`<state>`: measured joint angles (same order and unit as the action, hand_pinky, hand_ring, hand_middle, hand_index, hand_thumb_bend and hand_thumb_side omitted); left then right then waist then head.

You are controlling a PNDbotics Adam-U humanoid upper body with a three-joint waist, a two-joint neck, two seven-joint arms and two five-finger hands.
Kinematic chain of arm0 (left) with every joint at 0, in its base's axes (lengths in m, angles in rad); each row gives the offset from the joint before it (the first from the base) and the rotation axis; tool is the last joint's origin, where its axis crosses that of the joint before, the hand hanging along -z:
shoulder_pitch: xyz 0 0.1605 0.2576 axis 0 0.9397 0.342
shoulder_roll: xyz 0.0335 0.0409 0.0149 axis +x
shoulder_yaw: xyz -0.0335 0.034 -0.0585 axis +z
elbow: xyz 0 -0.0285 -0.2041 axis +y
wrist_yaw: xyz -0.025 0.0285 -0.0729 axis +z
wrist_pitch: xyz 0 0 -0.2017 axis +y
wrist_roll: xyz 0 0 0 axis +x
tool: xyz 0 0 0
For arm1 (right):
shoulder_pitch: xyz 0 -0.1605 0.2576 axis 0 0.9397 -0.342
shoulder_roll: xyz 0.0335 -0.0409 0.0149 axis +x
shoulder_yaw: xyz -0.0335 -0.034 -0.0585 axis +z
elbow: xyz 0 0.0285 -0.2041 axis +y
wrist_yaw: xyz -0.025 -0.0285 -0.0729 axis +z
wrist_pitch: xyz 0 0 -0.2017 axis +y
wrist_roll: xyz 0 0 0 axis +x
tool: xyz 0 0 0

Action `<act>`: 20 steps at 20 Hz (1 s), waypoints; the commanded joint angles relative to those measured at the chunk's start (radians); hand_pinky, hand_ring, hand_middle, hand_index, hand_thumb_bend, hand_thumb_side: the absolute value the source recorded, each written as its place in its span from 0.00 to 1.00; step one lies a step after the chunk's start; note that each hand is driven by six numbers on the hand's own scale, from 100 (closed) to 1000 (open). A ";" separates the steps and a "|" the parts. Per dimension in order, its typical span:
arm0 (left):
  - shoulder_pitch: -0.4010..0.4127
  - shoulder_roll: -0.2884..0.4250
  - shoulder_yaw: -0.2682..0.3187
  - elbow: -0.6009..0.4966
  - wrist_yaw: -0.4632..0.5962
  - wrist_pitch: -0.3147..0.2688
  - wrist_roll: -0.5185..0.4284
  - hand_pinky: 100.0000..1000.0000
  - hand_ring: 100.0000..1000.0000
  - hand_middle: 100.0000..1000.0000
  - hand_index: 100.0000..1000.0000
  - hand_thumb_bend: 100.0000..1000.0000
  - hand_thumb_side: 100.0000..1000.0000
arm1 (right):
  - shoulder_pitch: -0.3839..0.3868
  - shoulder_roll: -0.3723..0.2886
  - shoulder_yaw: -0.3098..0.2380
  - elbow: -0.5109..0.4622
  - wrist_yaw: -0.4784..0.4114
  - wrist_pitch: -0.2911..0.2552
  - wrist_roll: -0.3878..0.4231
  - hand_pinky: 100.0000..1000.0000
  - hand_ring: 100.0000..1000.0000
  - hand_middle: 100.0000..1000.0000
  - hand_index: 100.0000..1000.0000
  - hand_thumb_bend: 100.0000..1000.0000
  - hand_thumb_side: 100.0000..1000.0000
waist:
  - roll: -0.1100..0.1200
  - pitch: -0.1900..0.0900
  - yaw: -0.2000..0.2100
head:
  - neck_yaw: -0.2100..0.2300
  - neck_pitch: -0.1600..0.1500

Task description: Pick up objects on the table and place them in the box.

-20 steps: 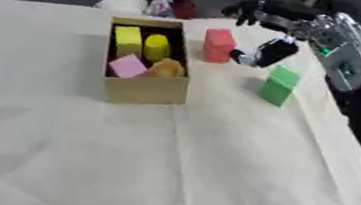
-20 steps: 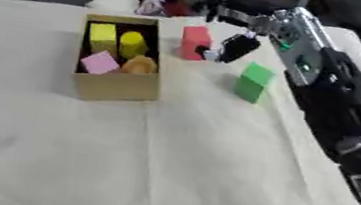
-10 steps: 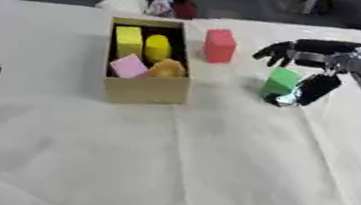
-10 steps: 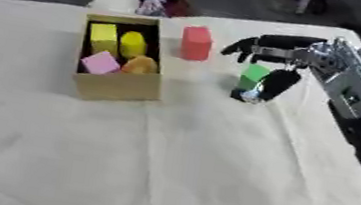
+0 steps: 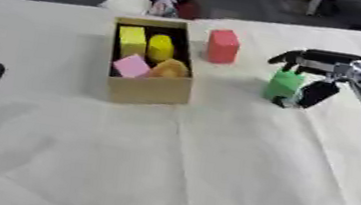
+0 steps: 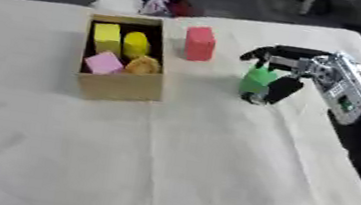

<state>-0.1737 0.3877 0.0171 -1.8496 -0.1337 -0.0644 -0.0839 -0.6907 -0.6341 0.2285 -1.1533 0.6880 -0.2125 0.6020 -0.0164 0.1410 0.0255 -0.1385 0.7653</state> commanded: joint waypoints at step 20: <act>-0.010 0.007 0.012 -0.015 -0.002 -0.001 -0.004 0.70 0.56 0.56 0.75 0.49 0.46 | -0.051 0.025 -0.104 0.280 0.201 0.064 -0.215 0.86 0.95 0.96 1.00 0.30 0.38 | 0.014 -0.008 0.009 | 0.007 0.005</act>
<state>-0.1739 0.3861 0.0171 -1.8496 -0.1336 -0.0637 -0.0848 -0.7223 -0.5864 0.1382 -0.8851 0.8783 -0.1523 0.3843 -0.0164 0.1410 0.0345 -0.1341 0.7653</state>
